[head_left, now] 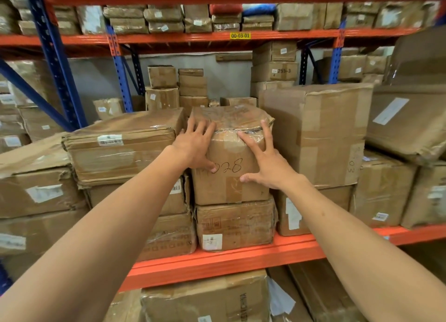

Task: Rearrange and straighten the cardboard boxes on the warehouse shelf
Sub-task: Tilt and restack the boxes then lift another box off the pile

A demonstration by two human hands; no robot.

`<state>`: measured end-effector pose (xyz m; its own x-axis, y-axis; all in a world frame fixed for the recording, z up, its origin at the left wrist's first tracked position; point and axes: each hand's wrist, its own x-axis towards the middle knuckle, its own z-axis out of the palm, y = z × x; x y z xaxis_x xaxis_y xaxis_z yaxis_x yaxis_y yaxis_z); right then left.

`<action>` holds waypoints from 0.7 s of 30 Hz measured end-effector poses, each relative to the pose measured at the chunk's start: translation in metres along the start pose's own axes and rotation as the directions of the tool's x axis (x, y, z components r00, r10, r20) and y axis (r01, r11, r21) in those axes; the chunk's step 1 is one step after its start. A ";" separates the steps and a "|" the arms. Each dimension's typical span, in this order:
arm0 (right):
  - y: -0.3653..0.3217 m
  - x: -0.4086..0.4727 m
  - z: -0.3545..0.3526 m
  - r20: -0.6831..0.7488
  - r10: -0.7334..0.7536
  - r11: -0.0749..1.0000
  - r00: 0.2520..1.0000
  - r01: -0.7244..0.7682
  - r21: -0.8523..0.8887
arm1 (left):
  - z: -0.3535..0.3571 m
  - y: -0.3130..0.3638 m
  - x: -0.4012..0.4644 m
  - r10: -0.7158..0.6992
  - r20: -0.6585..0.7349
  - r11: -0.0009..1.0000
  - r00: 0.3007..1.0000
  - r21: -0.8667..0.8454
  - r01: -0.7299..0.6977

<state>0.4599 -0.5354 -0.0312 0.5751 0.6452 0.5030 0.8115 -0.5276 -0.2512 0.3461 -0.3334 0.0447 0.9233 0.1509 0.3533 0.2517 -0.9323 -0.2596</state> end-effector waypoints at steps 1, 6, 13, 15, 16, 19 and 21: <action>-0.001 -0.003 -0.003 0.024 0.007 1.000 1.000 -0.007 0.007 | -0.001 0.001 -0.003 -0.002 0.002 1.000 1.000 -0.001 0.002; 0.006 -0.027 -0.013 0.094 0.001 0.989 0.996 -0.015 0.150 | -0.014 0.001 -0.008 0.000 0.068 1.000 0.998 0.007 0.000; 0.037 -0.085 -0.009 -0.160 0.263 0.846 0.951 -0.148 0.512 | -0.035 0.023 0.000 0.083 0.006 0.995 0.997 -0.062 -0.083; 0.057 -0.100 -0.016 -0.223 0.347 0.816 0.911 -0.177 0.550 | -0.039 0.043 0.004 0.124 -0.036 0.989 0.992 -0.071 -0.126; 0.069 -0.107 -0.021 -0.236 0.388 0.800 0.891 -0.198 0.567 | -0.042 0.054 0.008 0.142 -0.048 0.986 0.989 -0.075 -0.146; 0.105 -0.119 -0.038 -0.243 0.473 0.759 0.847 -0.252 0.601 | -0.054 0.093 0.026 0.189 -0.094 0.975 0.977 -0.096 -0.198; 0.129 -0.122 -0.047 -0.254 0.486 0.754 0.836 -0.255 0.605 | -0.061 0.121 0.042 0.214 -0.140 0.966 0.967 -0.117 -0.231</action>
<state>0.4897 -0.7088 -0.0859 0.8492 0.1425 0.5085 0.5281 -0.2282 -0.8180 0.3975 -0.4604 0.0828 0.9057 -0.1002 0.4119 -0.0044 -0.9738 -0.2272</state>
